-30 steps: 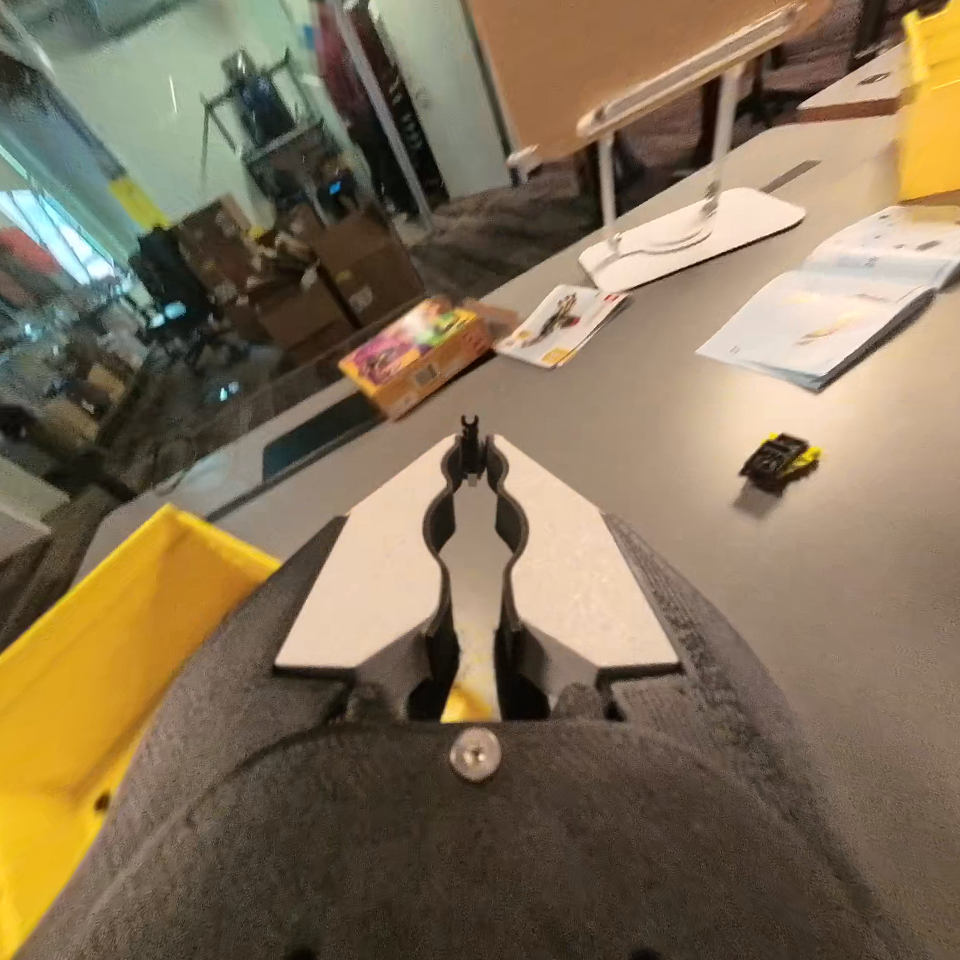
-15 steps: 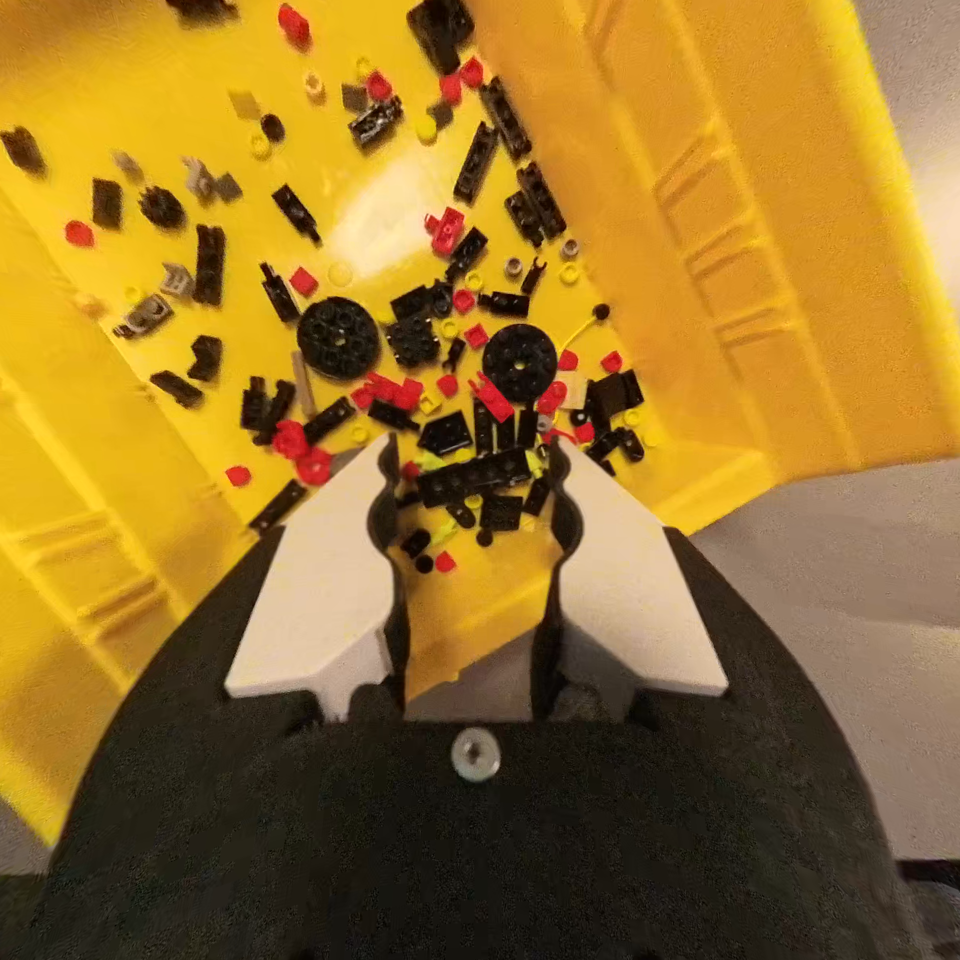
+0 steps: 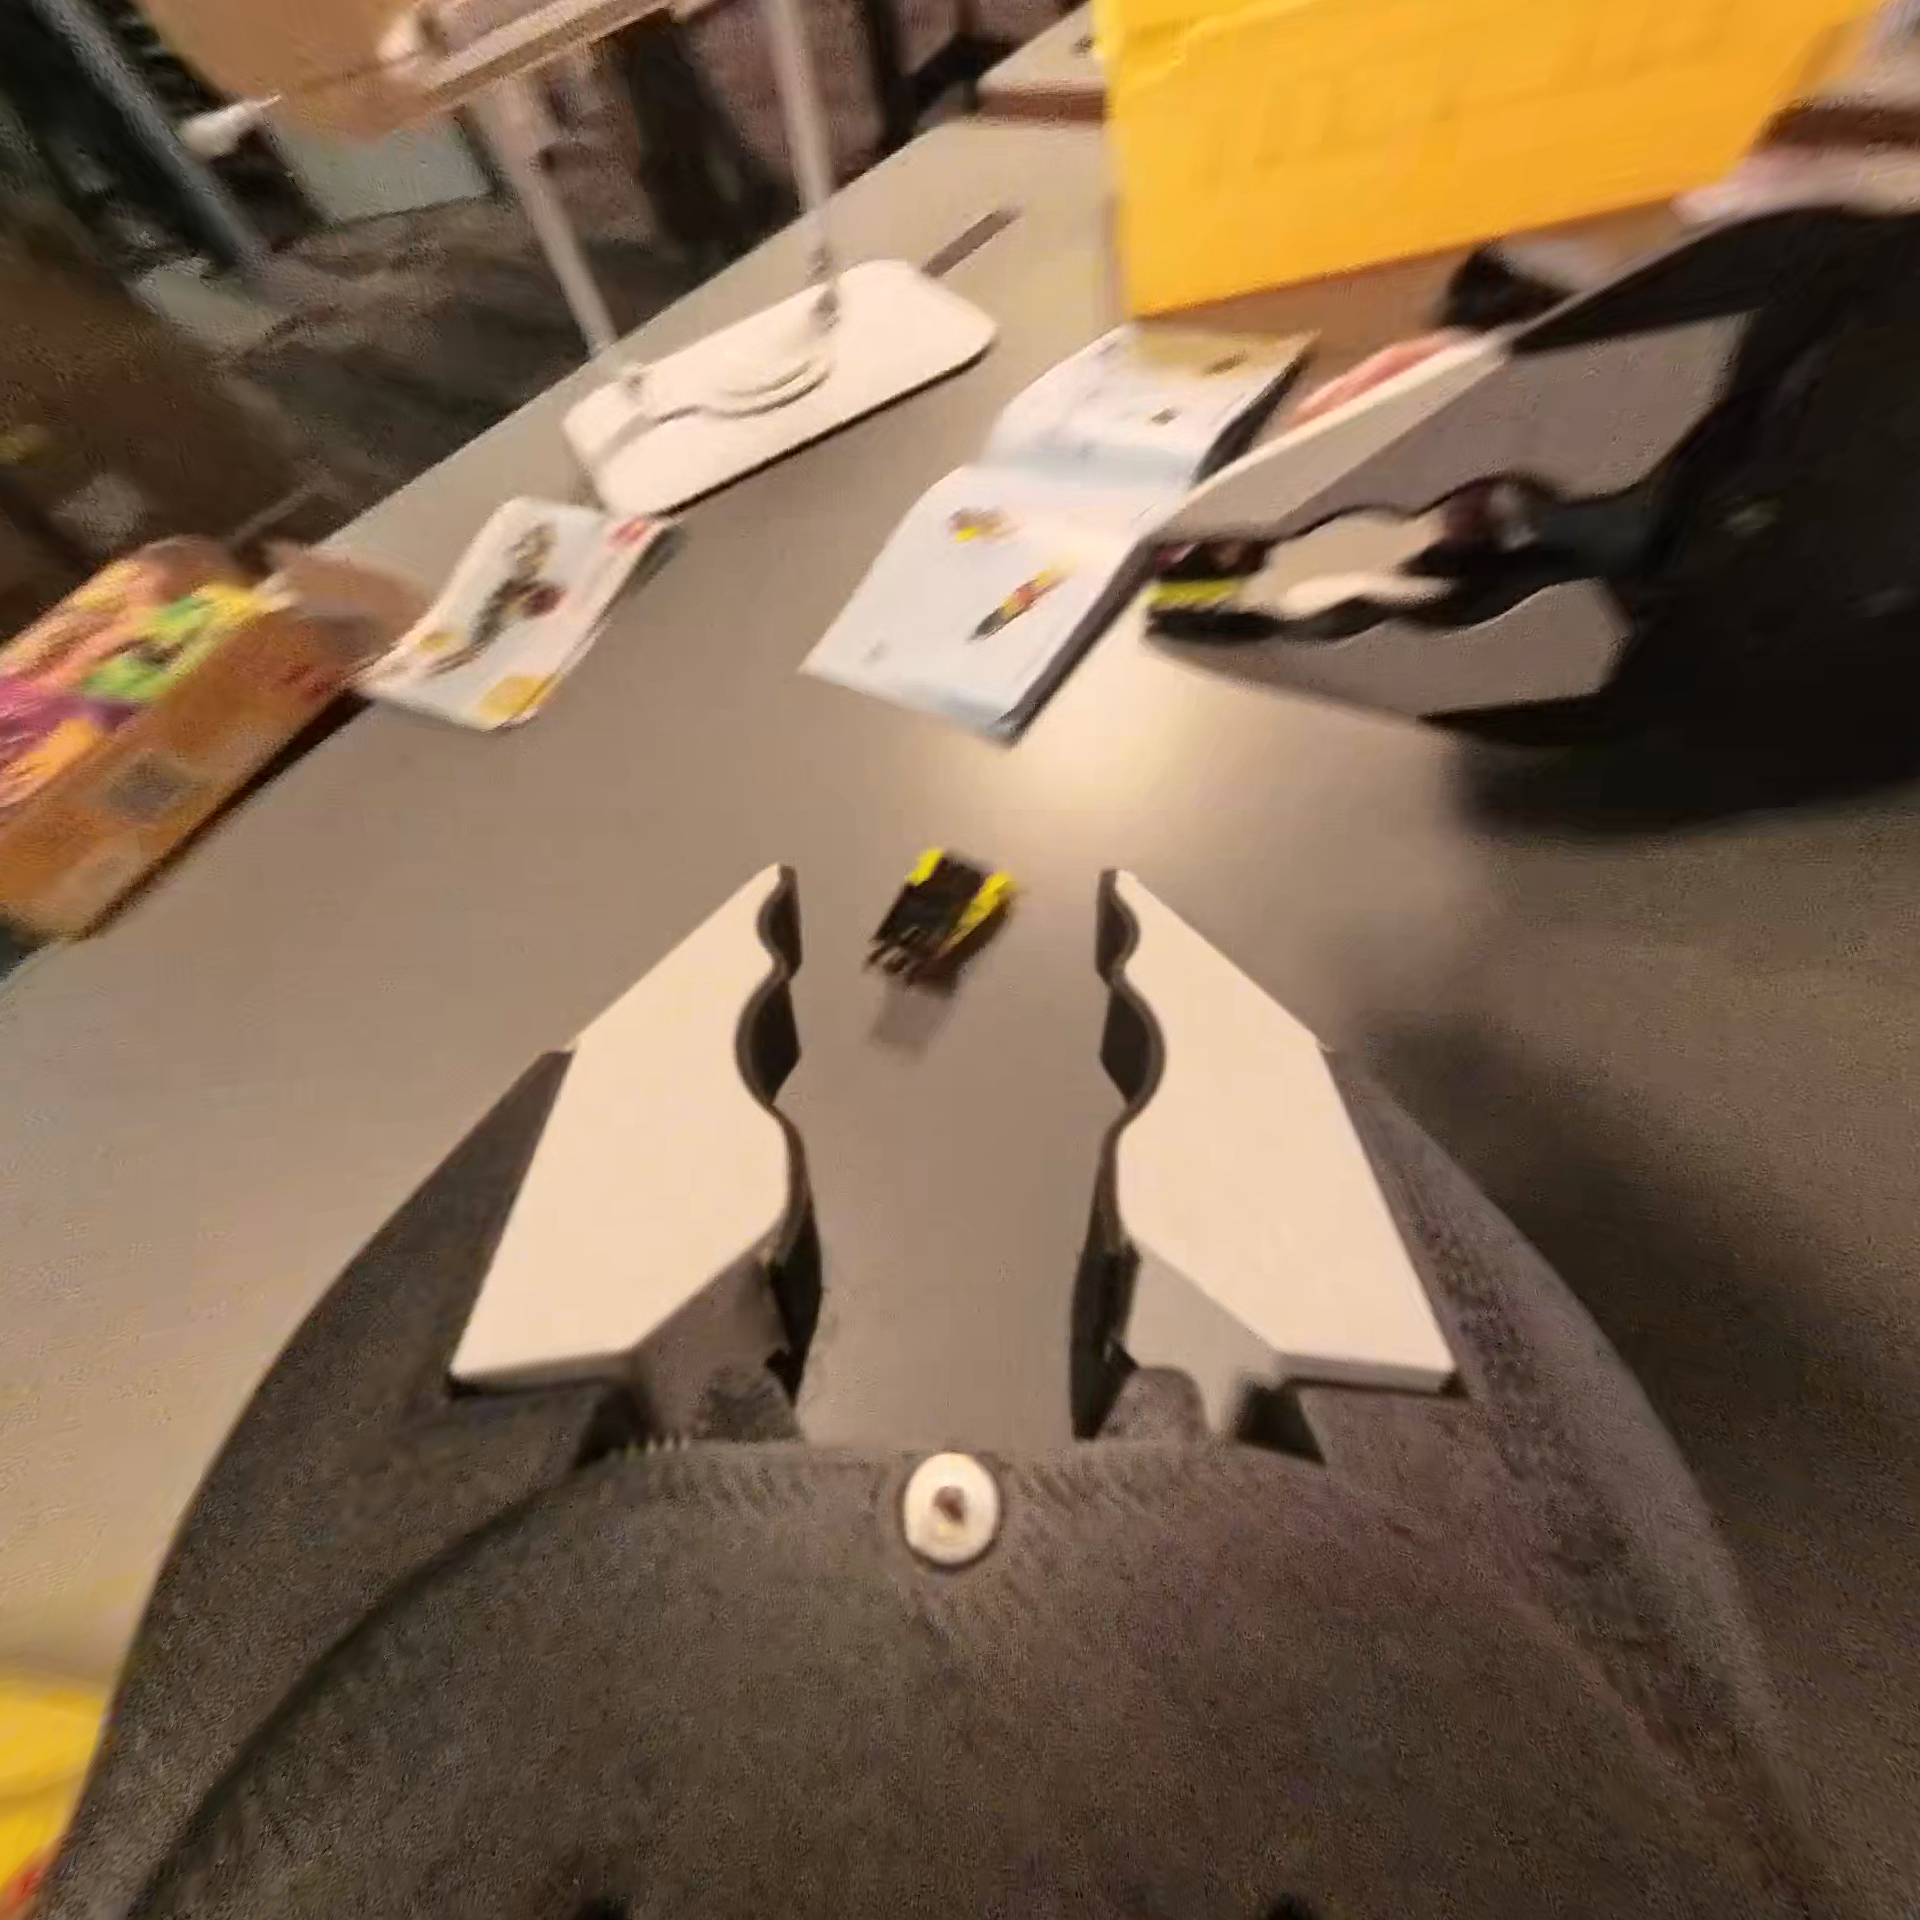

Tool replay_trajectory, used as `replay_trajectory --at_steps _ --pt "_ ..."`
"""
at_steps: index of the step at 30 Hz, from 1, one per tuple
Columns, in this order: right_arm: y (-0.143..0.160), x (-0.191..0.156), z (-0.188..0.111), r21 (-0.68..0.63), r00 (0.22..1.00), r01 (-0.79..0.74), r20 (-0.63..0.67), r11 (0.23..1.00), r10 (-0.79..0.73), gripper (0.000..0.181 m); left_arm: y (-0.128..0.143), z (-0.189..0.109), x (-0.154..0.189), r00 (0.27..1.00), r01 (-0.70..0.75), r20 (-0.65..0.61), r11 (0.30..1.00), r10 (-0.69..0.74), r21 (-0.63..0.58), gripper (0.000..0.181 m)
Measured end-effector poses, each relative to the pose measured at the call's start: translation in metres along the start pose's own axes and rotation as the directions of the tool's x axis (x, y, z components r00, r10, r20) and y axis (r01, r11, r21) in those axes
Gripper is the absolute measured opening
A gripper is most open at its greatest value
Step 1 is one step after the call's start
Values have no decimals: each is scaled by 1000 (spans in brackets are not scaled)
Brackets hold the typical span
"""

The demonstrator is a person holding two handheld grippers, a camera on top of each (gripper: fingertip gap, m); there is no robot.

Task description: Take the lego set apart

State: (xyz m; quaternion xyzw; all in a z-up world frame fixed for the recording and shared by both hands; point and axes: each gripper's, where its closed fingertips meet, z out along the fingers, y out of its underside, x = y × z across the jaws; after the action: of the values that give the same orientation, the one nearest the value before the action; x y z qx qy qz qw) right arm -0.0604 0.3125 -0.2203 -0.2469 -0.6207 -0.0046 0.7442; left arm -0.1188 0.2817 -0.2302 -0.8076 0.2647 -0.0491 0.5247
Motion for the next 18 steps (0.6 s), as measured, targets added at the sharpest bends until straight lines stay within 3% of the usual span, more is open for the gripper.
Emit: replay_trajectory --at_steps 2,5,9,12,15,18 --pt "-3 -2 -1 21 1000 -10 13 1000 9 13 -15 18 29 986 56 -160 997 -46 60 57" --pt "-7 -5 -2 48 1000 13 21 999 -14 13 -24 42 55 930 162 -342 985 -133 59 59" --pt "1 1 -2 14 999 43 -8 999 -43 13 -30 49 67 843 263 -495 964 -212 35 34" --pt "-1 3 -3 20 997 70 -17 997 -70 13 -35 48 66 819 301 -530 951 -221 68 33" --pt "-4 -5 -2 27 991 130 8 991 -130 13 -39 46 63 800 337 -551 937 -238 85 44" --pt "-5 -9 -2 30 989 141 28 989 -142 14 -37 47 60 807 321 -547 943 -224 88 16"
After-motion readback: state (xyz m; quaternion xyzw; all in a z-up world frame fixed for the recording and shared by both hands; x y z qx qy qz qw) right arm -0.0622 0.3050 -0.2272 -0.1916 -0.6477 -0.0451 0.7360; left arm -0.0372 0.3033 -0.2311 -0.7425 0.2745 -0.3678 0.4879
